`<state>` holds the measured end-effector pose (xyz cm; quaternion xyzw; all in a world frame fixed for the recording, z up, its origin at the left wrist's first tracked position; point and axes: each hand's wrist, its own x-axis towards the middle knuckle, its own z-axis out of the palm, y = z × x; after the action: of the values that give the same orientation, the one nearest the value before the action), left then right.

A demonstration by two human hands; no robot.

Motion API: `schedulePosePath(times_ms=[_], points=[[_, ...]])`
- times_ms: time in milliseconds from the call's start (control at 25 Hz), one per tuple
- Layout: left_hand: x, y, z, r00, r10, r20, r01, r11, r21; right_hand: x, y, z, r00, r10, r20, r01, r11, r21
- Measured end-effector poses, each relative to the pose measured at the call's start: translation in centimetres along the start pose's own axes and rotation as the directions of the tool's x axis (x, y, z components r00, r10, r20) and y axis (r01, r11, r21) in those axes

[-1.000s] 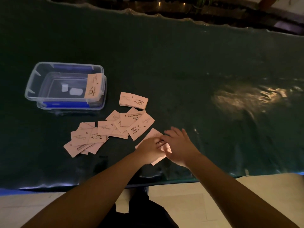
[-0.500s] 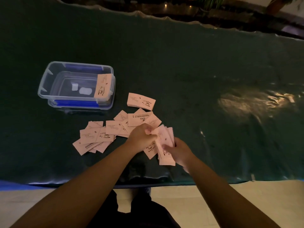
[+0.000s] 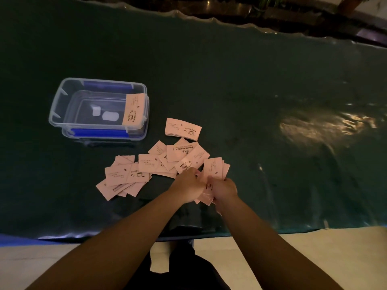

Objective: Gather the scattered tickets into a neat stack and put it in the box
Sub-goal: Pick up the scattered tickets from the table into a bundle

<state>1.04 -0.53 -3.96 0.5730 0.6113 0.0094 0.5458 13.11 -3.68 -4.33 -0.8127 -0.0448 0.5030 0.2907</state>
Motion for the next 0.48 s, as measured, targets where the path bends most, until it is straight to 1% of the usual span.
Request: schedulePosePath(times_ms=[160,240,320,400,480], points=[[0.1,-0.1,0.0,1.000,0.010,-0.012,-0.010,1.000,-0.027,0.3,-0.2,0.4,0.999,0.028,-0.023,-0.029,0.998,-0.046],[0.3,-0.4,-0.2,0.999,0.030,0.029,-0.029,0.999,-0.036,0.2,-0.6,0.5,0.999,0.033,0.001,-0.033,0.998,-0.047],[0.3,-0.5,-0.4,0.998,0.046,0.046,-0.044,0.998,-0.039,0.1,-1.0,0.6,0.998,0.038,0.045,-0.037,0.999,-0.011],[0.5,-0.7,-0.9,0.997,0.078,-0.001,-0.078,0.997,-0.011,0.0,-1.2,0.7,0.997,0.026,0.079,-0.027,1.000,0.015],[0.9,-0.8,-1.8,0.983,0.135,-0.121,-0.125,0.988,0.090,-0.2,-1.4,0.7,0.994,0.006,0.106,-0.014,0.997,0.074]])
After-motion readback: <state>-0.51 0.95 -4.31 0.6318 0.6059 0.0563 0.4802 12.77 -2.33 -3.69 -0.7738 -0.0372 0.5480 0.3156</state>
